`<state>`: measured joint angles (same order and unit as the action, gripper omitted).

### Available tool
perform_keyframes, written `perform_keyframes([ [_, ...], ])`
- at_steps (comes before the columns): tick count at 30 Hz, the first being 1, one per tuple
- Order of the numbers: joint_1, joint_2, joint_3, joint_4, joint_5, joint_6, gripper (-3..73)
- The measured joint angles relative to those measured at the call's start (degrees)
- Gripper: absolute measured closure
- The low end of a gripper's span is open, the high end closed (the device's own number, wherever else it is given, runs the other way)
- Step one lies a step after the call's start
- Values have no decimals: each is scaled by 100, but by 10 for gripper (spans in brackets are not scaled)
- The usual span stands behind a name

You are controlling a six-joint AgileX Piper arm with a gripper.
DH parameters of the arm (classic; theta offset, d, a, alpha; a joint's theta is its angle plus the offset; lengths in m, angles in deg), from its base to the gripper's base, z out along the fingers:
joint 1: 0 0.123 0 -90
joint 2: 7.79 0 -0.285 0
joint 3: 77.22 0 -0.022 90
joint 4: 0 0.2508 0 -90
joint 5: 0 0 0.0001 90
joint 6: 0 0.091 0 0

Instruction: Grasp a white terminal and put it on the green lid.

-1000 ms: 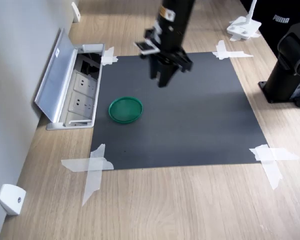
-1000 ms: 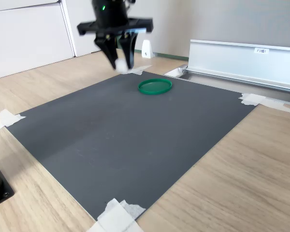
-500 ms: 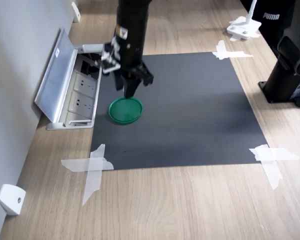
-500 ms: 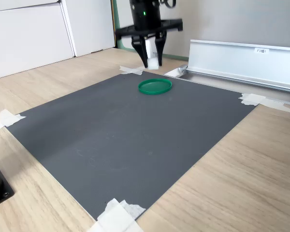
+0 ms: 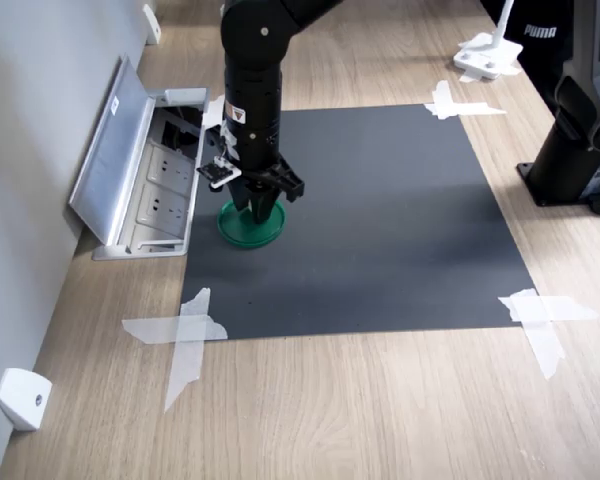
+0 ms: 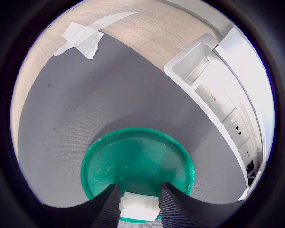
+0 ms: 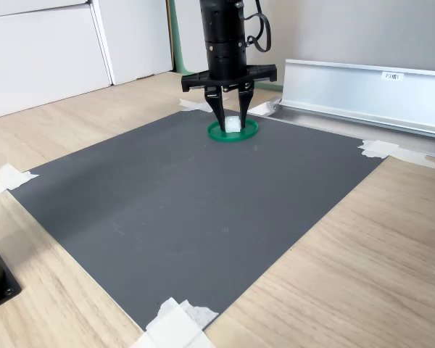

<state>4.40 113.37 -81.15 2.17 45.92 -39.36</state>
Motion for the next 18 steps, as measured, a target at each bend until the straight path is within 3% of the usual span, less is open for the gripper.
perform_keyframes([
  [9, 0, -281, 0, 331, -12, 4, 82],
  [14, 0, -1055, 0, 415, -181, 4, 72],
  [18, 0, -1879, 38, 640, -247, 4, 166],
])
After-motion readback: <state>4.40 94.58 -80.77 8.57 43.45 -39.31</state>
